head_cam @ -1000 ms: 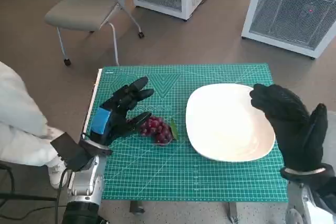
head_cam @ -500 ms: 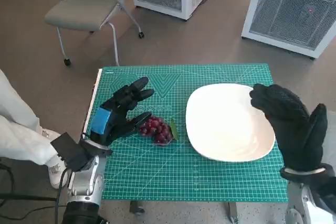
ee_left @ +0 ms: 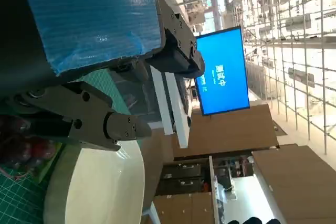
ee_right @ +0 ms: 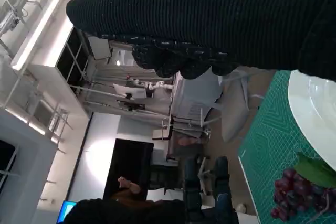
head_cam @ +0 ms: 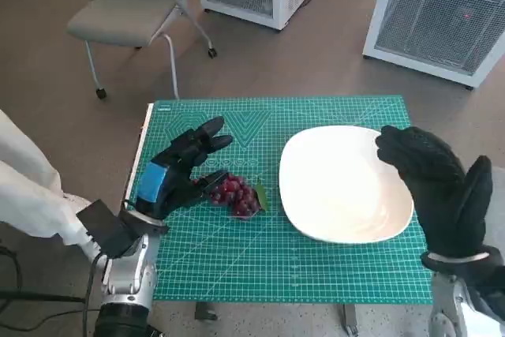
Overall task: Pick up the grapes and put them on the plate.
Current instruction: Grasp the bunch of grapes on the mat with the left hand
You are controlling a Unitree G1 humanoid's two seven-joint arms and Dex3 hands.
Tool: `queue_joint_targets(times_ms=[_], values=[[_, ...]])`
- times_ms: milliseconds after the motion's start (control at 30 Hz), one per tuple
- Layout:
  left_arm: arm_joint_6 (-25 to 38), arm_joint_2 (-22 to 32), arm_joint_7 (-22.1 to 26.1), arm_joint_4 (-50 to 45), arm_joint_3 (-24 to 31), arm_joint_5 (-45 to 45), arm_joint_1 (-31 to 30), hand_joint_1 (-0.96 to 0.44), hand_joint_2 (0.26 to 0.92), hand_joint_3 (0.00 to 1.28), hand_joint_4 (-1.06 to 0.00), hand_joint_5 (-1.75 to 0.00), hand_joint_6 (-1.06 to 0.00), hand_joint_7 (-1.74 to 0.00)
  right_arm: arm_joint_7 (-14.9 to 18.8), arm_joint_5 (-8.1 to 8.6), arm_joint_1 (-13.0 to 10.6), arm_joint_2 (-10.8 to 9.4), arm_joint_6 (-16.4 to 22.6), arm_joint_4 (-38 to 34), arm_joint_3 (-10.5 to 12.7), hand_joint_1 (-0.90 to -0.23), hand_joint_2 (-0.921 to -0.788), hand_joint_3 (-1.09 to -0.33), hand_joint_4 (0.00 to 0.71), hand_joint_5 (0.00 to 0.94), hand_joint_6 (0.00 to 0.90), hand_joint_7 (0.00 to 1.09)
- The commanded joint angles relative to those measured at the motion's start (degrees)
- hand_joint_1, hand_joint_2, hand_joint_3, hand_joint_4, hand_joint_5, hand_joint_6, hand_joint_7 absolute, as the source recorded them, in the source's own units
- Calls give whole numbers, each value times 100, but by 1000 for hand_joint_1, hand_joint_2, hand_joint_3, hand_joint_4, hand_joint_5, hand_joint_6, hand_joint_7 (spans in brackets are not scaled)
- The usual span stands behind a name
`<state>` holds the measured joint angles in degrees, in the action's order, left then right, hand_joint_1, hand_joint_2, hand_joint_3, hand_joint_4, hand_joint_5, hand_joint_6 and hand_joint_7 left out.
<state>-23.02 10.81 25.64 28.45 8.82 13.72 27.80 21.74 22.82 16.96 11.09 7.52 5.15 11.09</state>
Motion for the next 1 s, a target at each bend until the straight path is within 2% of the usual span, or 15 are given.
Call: queue_joint_targets(times_ms=[33, 167, 500, 600, 700, 800, 900, 1000], values=[[13, 29, 120, 70, 22, 90, 39, -70, 921, 113, -315, -597, -566, 0, 25, -9, -33, 13, -18, -102, -7, -342, -921, -617, 385, 870, 195, 1030], [47, 37, 202, 86, 34, 134, 53, -93, 921, 62, -299, -586, -549, 0, 44, 5, -28, 17, -3, -127, -8, -342, -921, -617, 386, 869, 195, 1030], [71, 212, 190, -12, 11, -63, 52, -94, 921, 42, -294, -573, -540, 0, 35, 19, -30, 0, -22, -100, -28, -343, -921, -619, 386, 872, 195, 1031], [-10, 509, -91, -144, -171, -730, 43, -119, 919, 32, -298, -544, -526, 0, 34, 15, -37, -6, -17, -96, -35, -343, -921, -619, 386, 873, 194, 1032], [71, 1047, -535, -542, -523, -2010, -2, -164, 908, 11, -324, -427, -480, -1, 37, 11, -40, -7, -11, -103, -38, -343, -921, -619, 386, 874, 194, 1032], [781, 1546, -639, -1364, -920, -3313, -111, -199, 876, 5, -314, -263, -384, -1, 37, 4, -41, -10, -2, -115, -42, -343, -921, -619, 386, 874, 194, 1032], [1832, 1782, -225, -2171, -1232, -4118, -181, -222, 829, 5, -230, -100, -232, 0, 39, 5, -46, -14, 5, -122, -44, -343, -921, -619, 386, 874, 194, 1032], [2607, 1815, 142, -2613, -1455, -4580, -182, -222, 786, 3, -125, -31, -109, 0, 44, 17, -55, -20, 8, -120, -47, -344, -921, -619, 386, 875, 194, 1032]])
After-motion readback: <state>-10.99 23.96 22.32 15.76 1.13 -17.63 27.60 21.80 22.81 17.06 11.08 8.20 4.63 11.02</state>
